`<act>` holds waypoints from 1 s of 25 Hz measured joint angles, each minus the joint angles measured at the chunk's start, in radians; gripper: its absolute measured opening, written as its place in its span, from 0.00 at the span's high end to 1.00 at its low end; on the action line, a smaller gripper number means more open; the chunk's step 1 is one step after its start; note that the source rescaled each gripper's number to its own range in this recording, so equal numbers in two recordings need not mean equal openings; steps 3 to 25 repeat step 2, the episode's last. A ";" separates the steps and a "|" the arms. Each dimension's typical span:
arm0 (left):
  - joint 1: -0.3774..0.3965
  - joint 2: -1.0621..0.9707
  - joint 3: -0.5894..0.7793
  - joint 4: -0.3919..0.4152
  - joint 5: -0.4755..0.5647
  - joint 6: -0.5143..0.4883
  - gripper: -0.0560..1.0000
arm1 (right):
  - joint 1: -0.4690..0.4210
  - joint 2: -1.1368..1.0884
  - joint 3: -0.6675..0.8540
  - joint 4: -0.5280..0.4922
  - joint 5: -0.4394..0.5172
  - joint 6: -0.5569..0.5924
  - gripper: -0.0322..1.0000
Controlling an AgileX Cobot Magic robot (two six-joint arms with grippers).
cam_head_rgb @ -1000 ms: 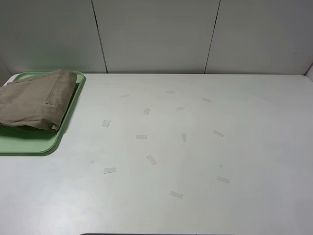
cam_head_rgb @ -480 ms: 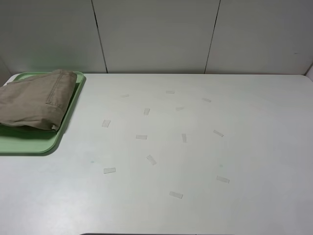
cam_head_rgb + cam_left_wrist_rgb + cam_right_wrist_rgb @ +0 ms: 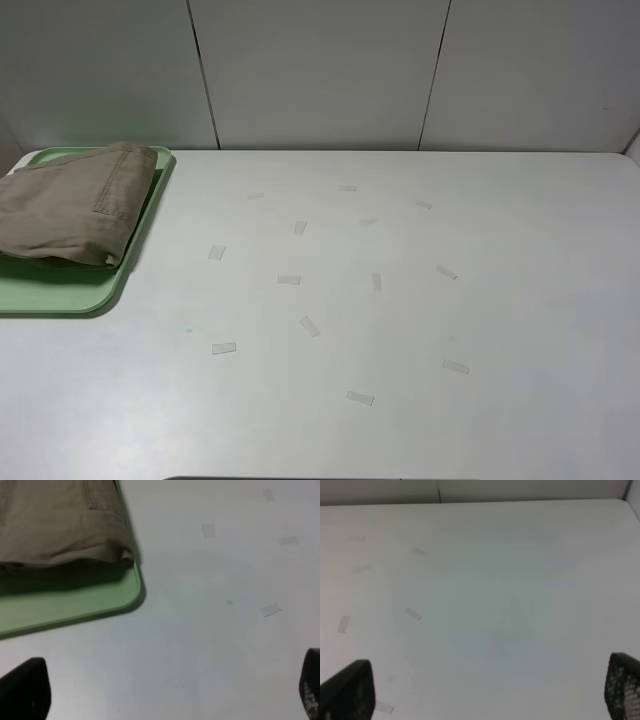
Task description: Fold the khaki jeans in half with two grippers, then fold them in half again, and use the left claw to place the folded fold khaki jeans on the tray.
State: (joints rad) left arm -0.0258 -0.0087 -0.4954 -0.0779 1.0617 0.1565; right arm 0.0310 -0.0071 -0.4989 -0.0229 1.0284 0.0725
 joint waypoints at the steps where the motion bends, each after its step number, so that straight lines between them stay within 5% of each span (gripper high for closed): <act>1: 0.000 0.000 0.000 0.000 0.000 0.000 0.00 | 0.000 0.000 0.000 0.000 0.000 0.000 0.00; 25: 0.000 0.000 0.000 0.000 0.000 0.000 0.00 | 0.000 0.000 0.000 0.000 0.000 0.000 0.00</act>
